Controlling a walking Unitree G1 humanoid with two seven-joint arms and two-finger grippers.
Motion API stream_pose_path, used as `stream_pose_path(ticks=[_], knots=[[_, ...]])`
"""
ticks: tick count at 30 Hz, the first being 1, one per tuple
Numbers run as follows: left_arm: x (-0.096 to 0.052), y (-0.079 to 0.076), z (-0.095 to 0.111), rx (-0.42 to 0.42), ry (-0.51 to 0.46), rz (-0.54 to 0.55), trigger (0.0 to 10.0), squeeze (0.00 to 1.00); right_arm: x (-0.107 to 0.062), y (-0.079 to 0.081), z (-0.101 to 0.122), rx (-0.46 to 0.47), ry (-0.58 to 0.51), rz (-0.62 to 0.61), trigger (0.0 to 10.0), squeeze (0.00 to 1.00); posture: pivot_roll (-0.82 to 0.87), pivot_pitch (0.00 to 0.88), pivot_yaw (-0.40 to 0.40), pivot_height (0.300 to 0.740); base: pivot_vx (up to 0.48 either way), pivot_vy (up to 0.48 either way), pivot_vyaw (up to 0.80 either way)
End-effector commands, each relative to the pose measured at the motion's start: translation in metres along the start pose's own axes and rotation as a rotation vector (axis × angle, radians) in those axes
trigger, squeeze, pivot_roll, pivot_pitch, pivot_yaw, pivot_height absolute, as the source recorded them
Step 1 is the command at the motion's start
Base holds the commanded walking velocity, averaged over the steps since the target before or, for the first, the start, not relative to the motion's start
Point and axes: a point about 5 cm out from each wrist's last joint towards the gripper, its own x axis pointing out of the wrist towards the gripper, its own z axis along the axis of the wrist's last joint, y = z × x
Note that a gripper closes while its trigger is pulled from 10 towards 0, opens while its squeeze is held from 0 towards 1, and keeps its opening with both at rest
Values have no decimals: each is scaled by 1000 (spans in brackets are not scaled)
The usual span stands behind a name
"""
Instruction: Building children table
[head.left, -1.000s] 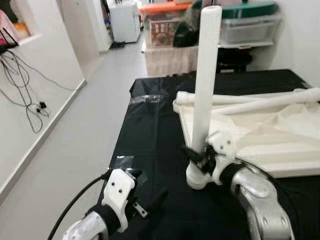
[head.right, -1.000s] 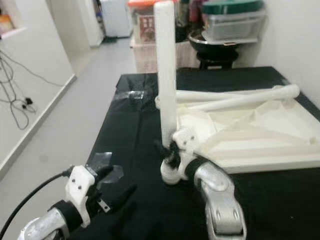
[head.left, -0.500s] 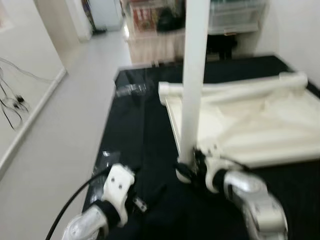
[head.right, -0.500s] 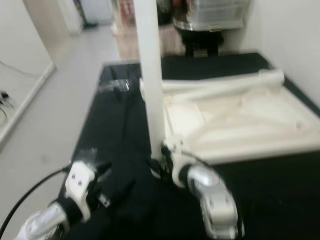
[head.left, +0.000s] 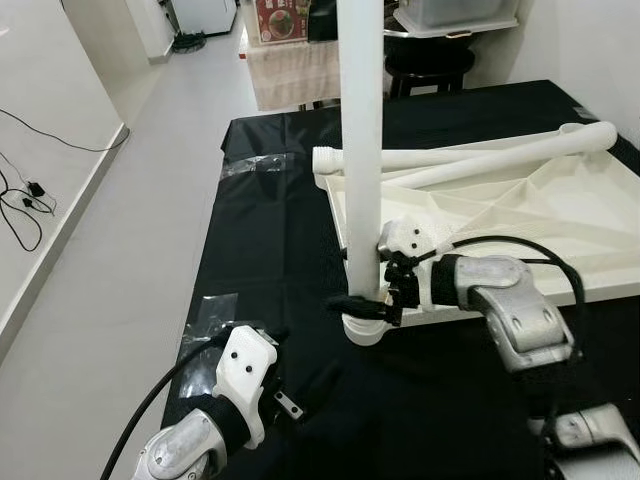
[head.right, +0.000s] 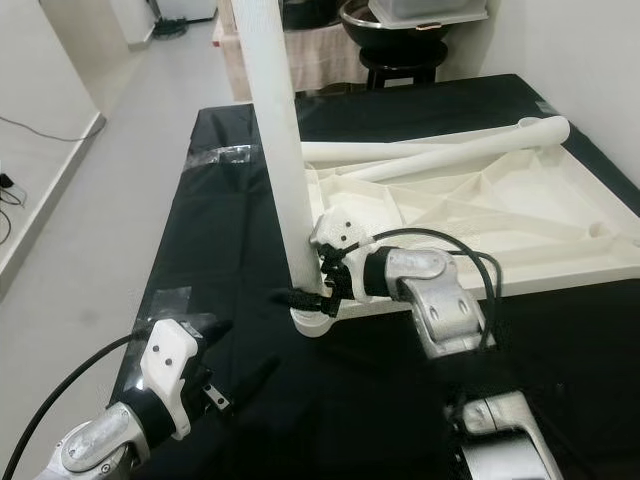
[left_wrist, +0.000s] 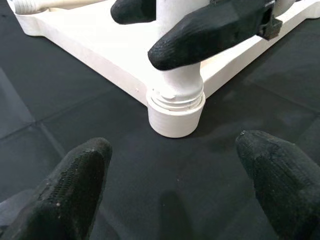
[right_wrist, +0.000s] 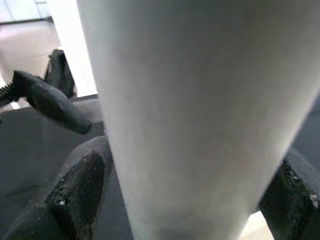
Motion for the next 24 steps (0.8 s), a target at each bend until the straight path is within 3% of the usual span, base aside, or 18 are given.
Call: stream_pose_path(ticks=[1,2,3,12,15,16,17,18,19,21,22,23,24], knots=[[-3,1,-5,1,23,9,10000,0,9,-1,4,0,-37,68,3647,0,91,122,84,740,0,0,0],[-3,1,-5,0,24,10,10000,0,11,-5,4,7,-49,87,3647,0,91,122,84,740,0,0,0],[-4,1,-5,-1,25,10,10000,0,11,-7,3,12,-60,110,0,0,97,124,84,740,0,0,0],[-5,1,-5,-8,24,12,10000,0,4,-12,-4,31,-97,155,0,0,89,135,85,740,0,0,0],[-5,1,-4,-8,24,11,10000,0,1,-13,-7,31,-95,120,0,0,86,137,86,740,0,0,0],[-5,1,-4,-9,23,10,10000,0,-4,-17,-11,37,-85,6,0,0,84,140,77,740,0,0,0],[-5,1,-4,-9,23,10,10000,0,-4,-17,-11,37,-85,6,0,0,84,140,77,740,0,0,0],[-5,1,-4,-10,22,11,10000,0,-6,-20,-15,38,-60,-106,0,0,80,143,67,740,0,0,0],[-5,1,-4,-10,22,11,10000,0,-6,-20,-15,38,-60,-106,0,0,80,143,67,740,0,0,0],[-5,2,-5,-11,21,14,10000,0,-9,-24,-22,63,-35,-307,0,0,78,143,61,740,0,0,0],[-5,2,-5,-11,21,14,10000,0,-9,-24,-22,63,-35,-307,0,0,78,143,61,740,0,0,0],[-7,4,-5,-9,21,18,10000,0,-10,-11,-35,264,-74,-953,0,0,81,142,49,740,0,0,0],[-7,5,-4,-7,23,19,10000,0,-1,18,-46,301,-20,-952,0,0,82,148,74,740,0,0,0]])
